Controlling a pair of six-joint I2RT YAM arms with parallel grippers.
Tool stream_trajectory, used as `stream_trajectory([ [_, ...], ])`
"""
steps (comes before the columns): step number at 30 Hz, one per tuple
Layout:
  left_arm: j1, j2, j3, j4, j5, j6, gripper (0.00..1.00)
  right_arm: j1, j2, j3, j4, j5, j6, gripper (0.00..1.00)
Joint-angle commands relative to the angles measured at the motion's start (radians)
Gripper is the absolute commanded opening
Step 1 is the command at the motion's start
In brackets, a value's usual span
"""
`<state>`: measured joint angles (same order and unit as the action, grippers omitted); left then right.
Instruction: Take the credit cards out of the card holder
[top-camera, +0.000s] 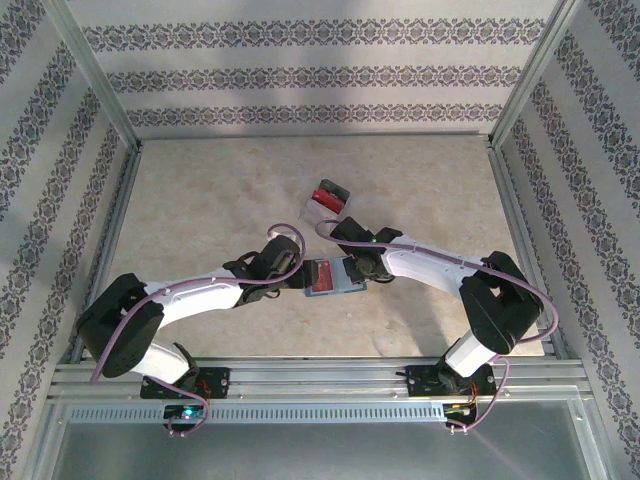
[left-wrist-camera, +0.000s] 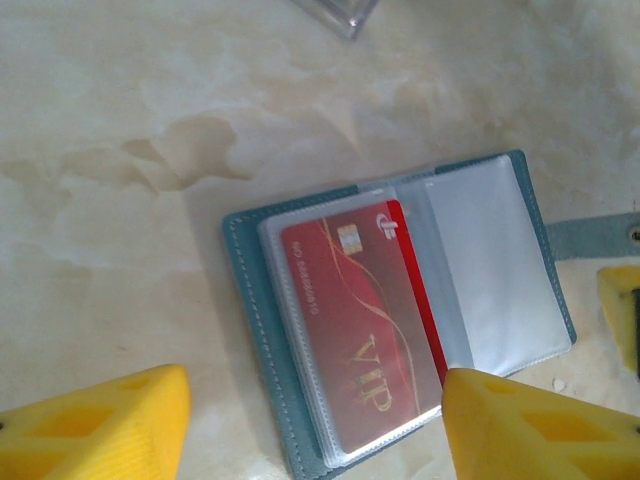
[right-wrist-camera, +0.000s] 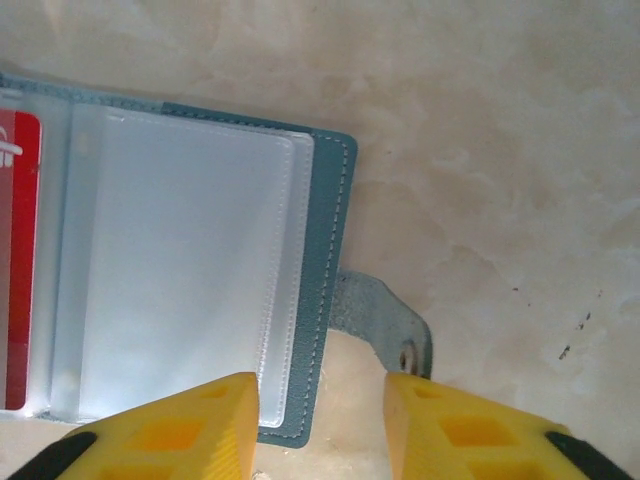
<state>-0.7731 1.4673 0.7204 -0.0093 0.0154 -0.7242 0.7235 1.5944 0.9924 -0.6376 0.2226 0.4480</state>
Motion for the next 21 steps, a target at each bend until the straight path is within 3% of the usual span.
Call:
stream_trajectory([
  [1,-0.027,0.023,0.03,0.032,-0.002,0.013,0.64,-0.015,-0.047,-0.021,0.009,-0.025,-0.001,0.35],
  [8,-0.038,0.042,0.022,0.054,-0.013,0.0,0.56,-0.054,-0.172,-0.051,0.052,-0.129,0.013,0.16],
  [11,-0.039,0.046,0.017,0.059,-0.015,-0.001,0.51,-0.07,-0.204,-0.055,0.069,-0.182,0.02,0.19],
  [21,-0.037,0.088,0.018,0.082,-0.014,-0.033,0.48,-0.072,-0.171,-0.036,0.143,-0.365,0.076,0.3],
])
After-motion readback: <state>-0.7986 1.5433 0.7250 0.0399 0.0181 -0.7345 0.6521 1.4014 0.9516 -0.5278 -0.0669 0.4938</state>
